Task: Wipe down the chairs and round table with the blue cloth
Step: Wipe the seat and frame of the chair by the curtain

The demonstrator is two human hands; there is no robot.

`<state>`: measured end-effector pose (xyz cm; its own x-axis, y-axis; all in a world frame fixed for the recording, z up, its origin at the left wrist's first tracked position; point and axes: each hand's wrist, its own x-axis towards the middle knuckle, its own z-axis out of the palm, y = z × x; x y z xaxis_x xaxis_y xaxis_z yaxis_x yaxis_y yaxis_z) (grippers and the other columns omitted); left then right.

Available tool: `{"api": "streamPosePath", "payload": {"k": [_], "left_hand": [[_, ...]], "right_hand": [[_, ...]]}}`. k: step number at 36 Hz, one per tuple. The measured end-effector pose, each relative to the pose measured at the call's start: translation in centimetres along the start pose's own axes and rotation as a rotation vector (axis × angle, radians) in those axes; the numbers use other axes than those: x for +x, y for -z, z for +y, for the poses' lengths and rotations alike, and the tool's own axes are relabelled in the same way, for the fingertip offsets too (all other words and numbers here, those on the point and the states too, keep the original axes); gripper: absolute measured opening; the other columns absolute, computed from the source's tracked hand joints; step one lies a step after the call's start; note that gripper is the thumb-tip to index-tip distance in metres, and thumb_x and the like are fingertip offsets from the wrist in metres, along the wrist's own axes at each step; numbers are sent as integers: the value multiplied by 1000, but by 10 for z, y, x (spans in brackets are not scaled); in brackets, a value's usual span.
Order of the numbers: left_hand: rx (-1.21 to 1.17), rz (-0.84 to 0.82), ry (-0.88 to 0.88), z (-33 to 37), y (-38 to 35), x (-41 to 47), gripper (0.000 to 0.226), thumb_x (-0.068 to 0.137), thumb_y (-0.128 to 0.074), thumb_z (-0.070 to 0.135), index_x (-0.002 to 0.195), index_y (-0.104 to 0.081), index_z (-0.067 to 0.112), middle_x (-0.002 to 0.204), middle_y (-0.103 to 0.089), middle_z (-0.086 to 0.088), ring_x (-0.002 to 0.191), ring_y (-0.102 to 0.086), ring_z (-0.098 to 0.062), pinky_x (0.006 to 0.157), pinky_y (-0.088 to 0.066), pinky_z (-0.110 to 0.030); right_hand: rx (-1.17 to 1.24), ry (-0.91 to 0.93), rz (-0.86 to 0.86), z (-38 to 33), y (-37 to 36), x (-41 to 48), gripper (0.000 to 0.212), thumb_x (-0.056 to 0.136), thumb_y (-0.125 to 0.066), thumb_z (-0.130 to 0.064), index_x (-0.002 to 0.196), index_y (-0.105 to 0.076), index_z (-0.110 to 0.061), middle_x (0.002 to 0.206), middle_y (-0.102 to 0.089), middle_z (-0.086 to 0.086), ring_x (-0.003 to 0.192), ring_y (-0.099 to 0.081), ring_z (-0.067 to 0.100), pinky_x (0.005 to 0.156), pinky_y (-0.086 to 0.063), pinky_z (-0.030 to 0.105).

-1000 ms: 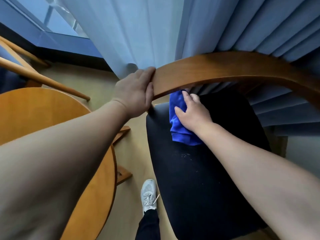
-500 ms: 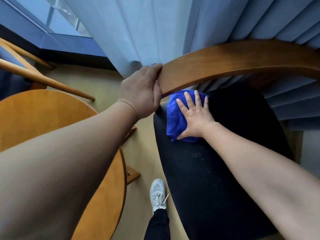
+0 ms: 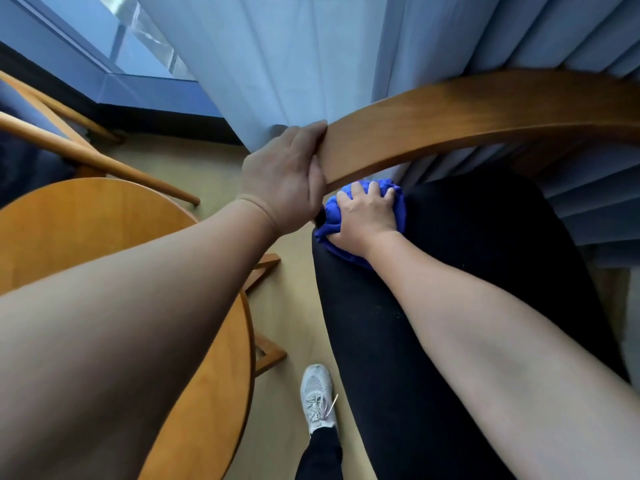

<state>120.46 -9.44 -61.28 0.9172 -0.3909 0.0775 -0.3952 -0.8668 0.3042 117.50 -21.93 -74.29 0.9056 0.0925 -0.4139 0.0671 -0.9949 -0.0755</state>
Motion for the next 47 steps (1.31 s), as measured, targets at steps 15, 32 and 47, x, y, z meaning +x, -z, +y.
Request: {"api": "streamPosePath", "payload": {"k": [15,32,47], "left_hand": [[-26,-26,4,0,2,2,49,85,-39,27,132,-48,13,114,-62,-7,98,-58,-29,78,-47,-39],[-5,-32,12,0,1,1,49,86,-39,27,133,-46,15,115,-60,-6,100,-57,-27,79,-44,-36],[-1,-44,26,-1,1,0,50,86,-37,28,134,-44,16,116,-59,-8,101,-56,-28,81,-45,-38]], "right_hand": [[27,400,221,-2,-35,-65,74,51,-79,-47,116,-62,-16,108,-61,6,90,-56,29,77,-46,41],[55,251,-21,-26,-42,-96,75,48,-79,-46,119,-61,-31,132,-51,17,92,-54,36,79,-45,39],[37,386,168,42,-28,-62,72,41,-80,-37,111,-69,-24,105,-59,17,79,-56,37,66,-44,39]]}}
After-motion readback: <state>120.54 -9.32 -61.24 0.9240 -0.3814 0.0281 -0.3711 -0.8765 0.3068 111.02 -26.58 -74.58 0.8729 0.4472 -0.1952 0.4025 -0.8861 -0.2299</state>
